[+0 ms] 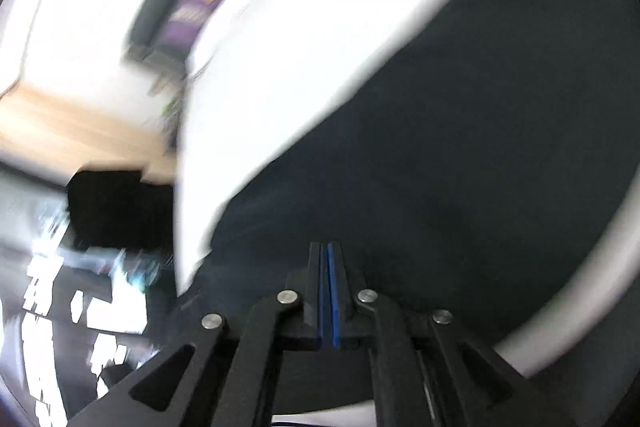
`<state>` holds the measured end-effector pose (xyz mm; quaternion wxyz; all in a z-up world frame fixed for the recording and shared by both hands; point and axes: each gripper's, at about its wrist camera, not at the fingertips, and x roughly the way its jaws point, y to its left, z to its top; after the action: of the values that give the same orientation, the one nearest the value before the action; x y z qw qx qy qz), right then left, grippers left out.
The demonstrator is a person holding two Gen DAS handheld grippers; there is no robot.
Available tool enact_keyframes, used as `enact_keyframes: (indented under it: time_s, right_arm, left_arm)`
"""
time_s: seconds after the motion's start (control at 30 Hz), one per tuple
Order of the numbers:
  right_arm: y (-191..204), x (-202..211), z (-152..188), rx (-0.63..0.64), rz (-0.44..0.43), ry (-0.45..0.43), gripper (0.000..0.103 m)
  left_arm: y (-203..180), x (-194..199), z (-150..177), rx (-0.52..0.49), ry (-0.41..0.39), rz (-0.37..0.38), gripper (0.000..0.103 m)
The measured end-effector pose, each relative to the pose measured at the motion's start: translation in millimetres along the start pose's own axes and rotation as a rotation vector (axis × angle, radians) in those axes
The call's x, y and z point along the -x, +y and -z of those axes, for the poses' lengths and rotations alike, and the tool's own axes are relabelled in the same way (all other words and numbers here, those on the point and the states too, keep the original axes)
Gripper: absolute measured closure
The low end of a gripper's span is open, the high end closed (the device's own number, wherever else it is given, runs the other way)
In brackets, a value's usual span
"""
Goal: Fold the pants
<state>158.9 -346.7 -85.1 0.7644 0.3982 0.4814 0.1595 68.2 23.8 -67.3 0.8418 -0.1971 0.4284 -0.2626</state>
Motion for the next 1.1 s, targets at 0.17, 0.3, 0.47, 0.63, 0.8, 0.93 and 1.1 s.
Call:
enact_keyframes:
  time_s: [0.17,0.3,0.47,0.63,0.8,0.93,1.1]
  right_arm:
    - [72,-118,5,0.114,-0.197,0.247,0.07]
    - [53,-177,-2,0.07,-0.131,0.31,0.071]
    - [-4,-164,-36,-0.096,-0.183,0.144,0.103]
    - [-82,-76,-53,-0.284,-0.037,-0.189,0.103]
    - [-70,-9,-17,-0.274,-0.036,-0.315,0.093]
    - [-19,-48,23,-0.142,-0.249,-0.073,0.086]
    - [-21,-78,41,-0.103,-0.155,0.079,0.086]
  left_arm:
    - [14,-46,-49,-0.004,0.003,-0.082,0.088]
    - [79,-50,-17,0.142,0.065,-0.082,0.088]
    - [87,-30,5,0.161,0.017,-0.085,0.088]
    - [84,-11,26,0.175,-0.023,-0.087,0.088]
    - [57,3,18,0.152,-0.047,-0.098,0.088]
    - [2,-38,-10,0.062,0.0,-0.015,0.088]
    - [-26,-111,-1,-0.02,0.168,-0.072,0.088]
